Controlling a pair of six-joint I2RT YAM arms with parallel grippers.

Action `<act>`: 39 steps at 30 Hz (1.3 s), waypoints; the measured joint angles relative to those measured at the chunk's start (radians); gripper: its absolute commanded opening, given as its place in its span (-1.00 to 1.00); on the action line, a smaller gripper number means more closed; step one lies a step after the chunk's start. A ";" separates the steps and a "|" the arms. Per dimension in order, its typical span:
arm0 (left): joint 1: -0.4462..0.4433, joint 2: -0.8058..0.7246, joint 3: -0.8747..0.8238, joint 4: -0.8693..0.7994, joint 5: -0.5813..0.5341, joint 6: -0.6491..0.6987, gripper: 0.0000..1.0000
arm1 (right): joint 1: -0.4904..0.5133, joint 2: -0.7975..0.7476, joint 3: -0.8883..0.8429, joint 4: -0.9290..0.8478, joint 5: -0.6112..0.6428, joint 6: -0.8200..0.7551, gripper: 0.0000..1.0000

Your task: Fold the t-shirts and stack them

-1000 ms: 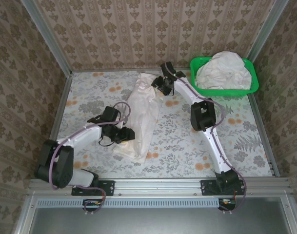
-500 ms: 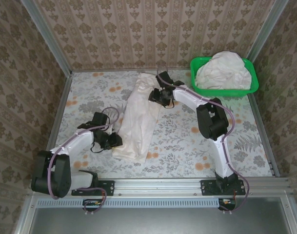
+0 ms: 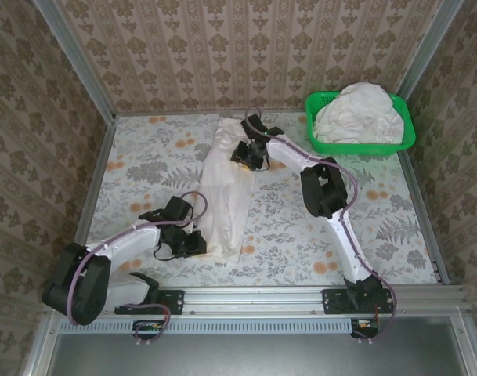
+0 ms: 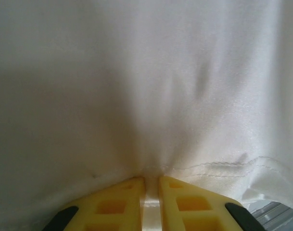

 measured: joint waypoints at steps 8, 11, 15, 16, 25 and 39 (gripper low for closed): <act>-0.027 -0.085 -0.002 0.024 -0.063 0.008 -0.26 | -0.009 0.106 0.209 -0.098 -0.008 0.042 0.02; -0.005 -0.238 0.010 0.006 -0.130 0.047 0.00 | -0.008 0.084 0.181 -0.097 0.021 0.000 0.11; 0.157 -0.389 0.073 -0.031 -0.156 0.110 0.27 | 0.001 -0.052 0.000 -0.069 0.075 -0.116 0.18; 0.209 -0.402 0.095 -0.045 -0.155 0.131 0.34 | 0.003 -0.099 -0.057 -0.053 0.082 -0.152 0.20; 0.417 -0.318 0.360 -0.154 -0.097 0.431 0.96 | 0.146 -0.519 -0.508 0.120 0.154 -0.522 0.43; 0.637 -0.128 0.555 -0.360 0.152 1.033 1.00 | 0.509 -0.682 -0.896 0.286 0.145 -1.099 0.59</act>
